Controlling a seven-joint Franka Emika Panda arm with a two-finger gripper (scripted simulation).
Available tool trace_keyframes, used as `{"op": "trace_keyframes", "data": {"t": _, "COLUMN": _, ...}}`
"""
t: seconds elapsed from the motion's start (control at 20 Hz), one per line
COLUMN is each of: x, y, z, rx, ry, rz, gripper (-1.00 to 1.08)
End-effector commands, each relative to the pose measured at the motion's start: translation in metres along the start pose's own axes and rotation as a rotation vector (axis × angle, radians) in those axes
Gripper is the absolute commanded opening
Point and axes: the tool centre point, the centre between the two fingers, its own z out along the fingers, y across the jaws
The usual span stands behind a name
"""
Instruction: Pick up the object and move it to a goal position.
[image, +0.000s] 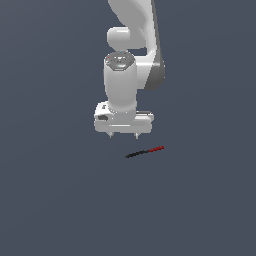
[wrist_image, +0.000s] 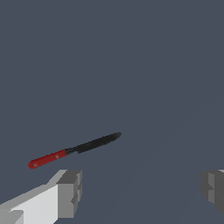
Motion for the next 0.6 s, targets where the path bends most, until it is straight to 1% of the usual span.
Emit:
{"op": "trace_keyframes", "data": {"t": 0.0, "x": 0.0, "y": 0.0, "z": 0.0, "rx": 0.0, "ry": 0.0, "rz": 0.0, "gripper": 1.0}}
{"op": "trace_keyframes", "data": {"t": 0.15, "x": -0.002, "y": 0.002, "z": 0.002, "rx": -0.003, "ry": -0.008, "rz": 0.007, "gripper": 1.0}}
{"op": "trace_keyframes", "data": {"t": 0.4, "x": -0.009, "y": 0.014, "z": 0.012, "rx": -0.015, "ry": -0.043, "rz": 0.036, "gripper": 1.0}}
{"op": "trace_keyframes", "data": {"t": 0.55, "x": -0.011, "y": 0.017, "z": 0.013, "rx": -0.018, "ry": -0.051, "rz": 0.039, "gripper": 1.0}}
